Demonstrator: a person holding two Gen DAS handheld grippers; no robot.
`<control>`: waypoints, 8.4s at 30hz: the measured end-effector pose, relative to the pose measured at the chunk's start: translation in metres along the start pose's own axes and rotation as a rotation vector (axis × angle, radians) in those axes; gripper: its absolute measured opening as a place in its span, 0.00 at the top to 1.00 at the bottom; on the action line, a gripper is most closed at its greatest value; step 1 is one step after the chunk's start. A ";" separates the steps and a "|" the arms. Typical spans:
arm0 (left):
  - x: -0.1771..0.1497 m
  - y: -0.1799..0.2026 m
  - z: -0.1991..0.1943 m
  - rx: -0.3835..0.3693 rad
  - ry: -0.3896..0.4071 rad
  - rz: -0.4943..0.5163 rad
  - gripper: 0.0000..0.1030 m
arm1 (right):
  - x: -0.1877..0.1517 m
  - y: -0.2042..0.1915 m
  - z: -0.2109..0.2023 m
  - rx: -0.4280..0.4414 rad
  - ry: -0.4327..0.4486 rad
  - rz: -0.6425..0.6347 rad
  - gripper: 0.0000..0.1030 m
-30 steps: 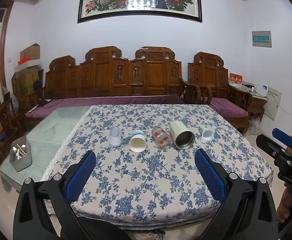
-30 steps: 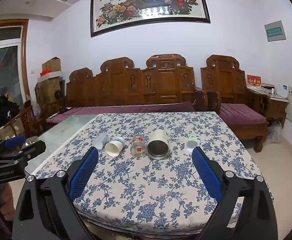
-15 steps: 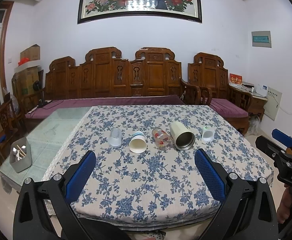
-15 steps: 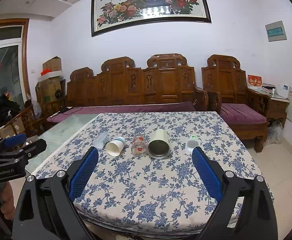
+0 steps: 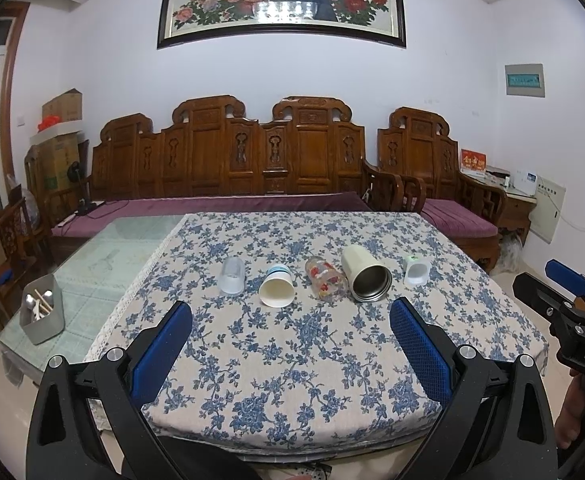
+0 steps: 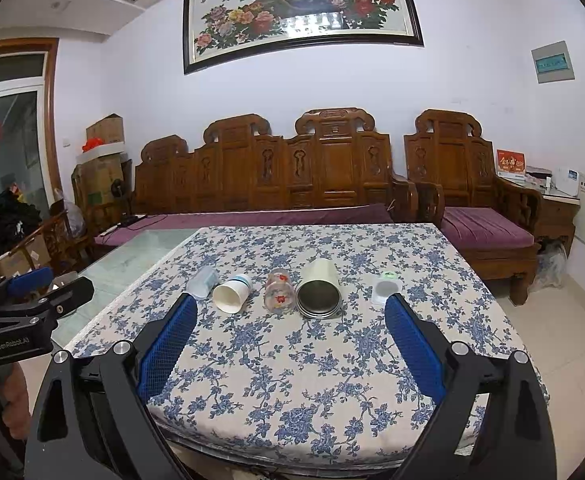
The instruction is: Flip cup upside down
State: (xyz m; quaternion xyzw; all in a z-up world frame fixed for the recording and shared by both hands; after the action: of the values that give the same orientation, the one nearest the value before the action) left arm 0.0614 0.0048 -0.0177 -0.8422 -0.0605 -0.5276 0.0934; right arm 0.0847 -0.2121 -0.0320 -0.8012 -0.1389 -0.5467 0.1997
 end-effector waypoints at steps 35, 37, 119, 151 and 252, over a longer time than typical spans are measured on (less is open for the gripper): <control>-0.002 0.000 -0.001 0.002 0.002 -0.001 0.08 | -0.001 -0.001 0.001 0.002 0.001 0.002 0.07; -0.002 0.000 -0.001 0.002 0.003 -0.001 0.08 | -0.001 -0.001 0.001 0.003 0.000 0.003 0.07; -0.043 0.078 0.429 0.000 -0.762 0.320 0.46 | -0.109 0.074 0.289 0.185 -0.383 0.078 0.13; -0.089 0.118 0.275 -0.226 -0.619 0.258 0.47 | -0.098 0.115 0.239 0.024 -0.357 0.075 0.13; -0.053 -0.022 0.254 -0.059 -0.306 0.055 0.08 | -0.067 0.030 0.346 0.050 -0.448 -0.028 0.43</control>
State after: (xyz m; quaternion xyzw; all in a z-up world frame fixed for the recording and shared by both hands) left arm 0.2568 0.0819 -0.1720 -0.9164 -0.0352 -0.3921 0.0727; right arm 0.3573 -0.0753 -0.2110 -0.8954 -0.2043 -0.3542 0.1761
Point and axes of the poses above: each gripper's, at about its wrist camera, not at the fingertips, and z roughly the way its jaws point, y to its right, x to its top, the point moved 7 cm from there along z, roughly the way its jaws point, and after that the axes turned 13 degrees about x, right-handed, at the moved point
